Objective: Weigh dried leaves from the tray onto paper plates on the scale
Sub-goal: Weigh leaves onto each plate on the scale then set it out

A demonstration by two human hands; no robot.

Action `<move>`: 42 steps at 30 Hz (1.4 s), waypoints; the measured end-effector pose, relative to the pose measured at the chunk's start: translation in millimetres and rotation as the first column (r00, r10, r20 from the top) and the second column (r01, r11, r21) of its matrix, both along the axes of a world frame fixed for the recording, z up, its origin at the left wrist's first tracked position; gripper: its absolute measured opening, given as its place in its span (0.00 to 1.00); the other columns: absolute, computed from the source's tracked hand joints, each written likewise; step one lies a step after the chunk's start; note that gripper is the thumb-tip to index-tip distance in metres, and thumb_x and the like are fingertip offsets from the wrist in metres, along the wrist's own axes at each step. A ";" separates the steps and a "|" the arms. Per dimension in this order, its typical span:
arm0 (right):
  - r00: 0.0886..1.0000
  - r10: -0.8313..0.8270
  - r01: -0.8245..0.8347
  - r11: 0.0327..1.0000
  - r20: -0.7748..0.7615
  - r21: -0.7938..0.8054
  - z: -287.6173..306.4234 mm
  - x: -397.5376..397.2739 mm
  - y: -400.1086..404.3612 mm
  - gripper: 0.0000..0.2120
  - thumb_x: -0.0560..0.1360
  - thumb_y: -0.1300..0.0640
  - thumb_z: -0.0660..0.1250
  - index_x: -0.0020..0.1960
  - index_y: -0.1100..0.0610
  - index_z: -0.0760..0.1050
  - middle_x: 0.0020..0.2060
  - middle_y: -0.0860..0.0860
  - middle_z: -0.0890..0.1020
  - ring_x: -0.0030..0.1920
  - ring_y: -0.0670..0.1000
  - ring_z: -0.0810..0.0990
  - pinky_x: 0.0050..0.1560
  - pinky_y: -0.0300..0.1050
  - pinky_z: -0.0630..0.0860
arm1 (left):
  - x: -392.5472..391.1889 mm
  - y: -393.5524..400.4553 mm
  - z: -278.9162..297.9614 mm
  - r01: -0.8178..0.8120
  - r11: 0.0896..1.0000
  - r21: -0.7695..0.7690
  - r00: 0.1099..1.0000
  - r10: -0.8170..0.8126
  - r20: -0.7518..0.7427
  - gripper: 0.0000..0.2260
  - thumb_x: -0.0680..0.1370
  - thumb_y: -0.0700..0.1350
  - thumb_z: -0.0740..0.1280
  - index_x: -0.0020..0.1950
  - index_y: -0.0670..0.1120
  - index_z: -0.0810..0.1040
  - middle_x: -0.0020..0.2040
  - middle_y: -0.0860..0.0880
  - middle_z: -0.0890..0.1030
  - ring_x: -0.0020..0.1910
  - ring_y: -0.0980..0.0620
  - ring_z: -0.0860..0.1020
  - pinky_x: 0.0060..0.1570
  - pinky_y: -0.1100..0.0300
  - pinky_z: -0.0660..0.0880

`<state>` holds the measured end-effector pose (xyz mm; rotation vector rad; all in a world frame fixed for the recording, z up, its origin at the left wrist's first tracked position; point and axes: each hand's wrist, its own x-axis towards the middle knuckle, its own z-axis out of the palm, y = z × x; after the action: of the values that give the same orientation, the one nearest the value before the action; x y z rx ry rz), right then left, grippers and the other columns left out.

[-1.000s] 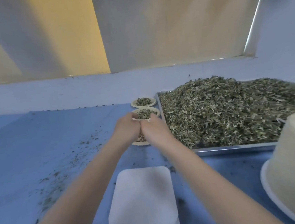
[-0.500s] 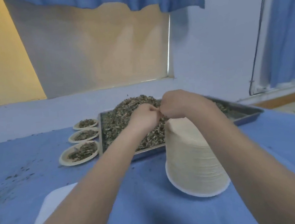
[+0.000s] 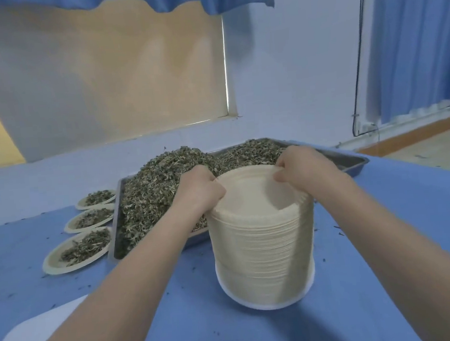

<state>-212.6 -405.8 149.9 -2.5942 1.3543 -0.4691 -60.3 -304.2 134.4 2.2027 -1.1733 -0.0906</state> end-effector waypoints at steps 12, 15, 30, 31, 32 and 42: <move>0.987 0.153 -0.149 0.985 0.046 -0.089 24.1 94.9 69.5 0.14 0.75 0.68 0.60 0.32 0.58 0.62 0.32 0.53 0.68 0.34 0.53 0.70 0.33 0.41 0.65 | 63.5 93.6 45.4 -0.194 0.981 -0.034 0.980 0.191 -0.057 0.06 0.76 0.35 0.66 0.50 0.41 0.80 0.44 0.44 0.78 0.36 0.48 0.74 0.38 0.57 0.70; 0.960 0.280 -0.280 0.960 0.010 -0.030 11.3 143.2 114.2 0.15 0.75 0.68 0.59 0.32 0.59 0.63 0.31 0.54 0.69 0.30 0.52 0.68 0.31 0.43 0.66 | 92.8 154.9 29.9 -0.299 0.954 0.000 0.949 0.297 -0.109 0.09 0.75 0.35 0.67 0.54 0.38 0.82 0.45 0.41 0.81 0.41 0.45 0.75 0.40 0.56 0.69; 0.876 0.472 -0.467 0.881 -0.099 0.074 -115.3 251.8 215.4 0.05 0.77 0.62 0.62 0.42 0.60 0.71 0.49 0.58 0.80 0.47 0.57 0.77 0.42 0.44 0.71 | 160.5 284.0 -103.8 -0.558 0.830 0.011 0.781 0.529 -0.331 0.15 0.75 0.36 0.66 0.60 0.43 0.80 0.57 0.44 0.81 0.57 0.46 0.78 0.58 0.52 0.75; 0.878 0.468 -0.460 0.883 -0.101 0.096 -119.0 251.8 213.2 0.03 0.77 0.61 0.62 0.46 0.60 0.73 0.51 0.58 0.80 0.50 0.57 0.77 0.43 0.44 0.71 | 162.7 282.8 -107.8 -0.558 0.830 0.010 0.776 0.527 -0.346 0.15 0.75 0.37 0.66 0.61 0.44 0.79 0.57 0.45 0.81 0.57 0.46 0.78 0.58 0.52 0.75; 0.877 0.471 -0.460 0.880 -0.092 0.121 -121.9 251.6 210.6 0.05 0.77 0.60 0.62 0.50 0.60 0.74 0.53 0.58 0.80 0.51 0.57 0.77 0.45 0.44 0.72 | 164.5 282.1 -111.1 -0.562 0.827 0.012 0.767 0.526 -0.367 0.16 0.75 0.38 0.66 0.62 0.45 0.78 0.58 0.45 0.80 0.57 0.46 0.78 0.58 0.52 0.75; 0.794 0.274 -0.563 0.668 0.543 0.487 -137.7 240.4 194.4 0.32 0.76 0.34 0.55 0.57 0.62 0.75 0.57 0.60 0.79 0.56 0.58 0.77 0.60 0.52 0.71 | 157.7 301.5 -138.7 -0.688 0.685 -0.241 0.616 0.376 -0.692 0.20 0.76 0.53 0.67 0.64 0.45 0.73 0.57 0.45 0.79 0.52 0.46 0.79 0.51 0.52 0.77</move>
<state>27.8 -211.4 12.3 -1.9714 0.5573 -0.3798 97.5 -2.7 -4.3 1.7605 -0.0849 -0.1856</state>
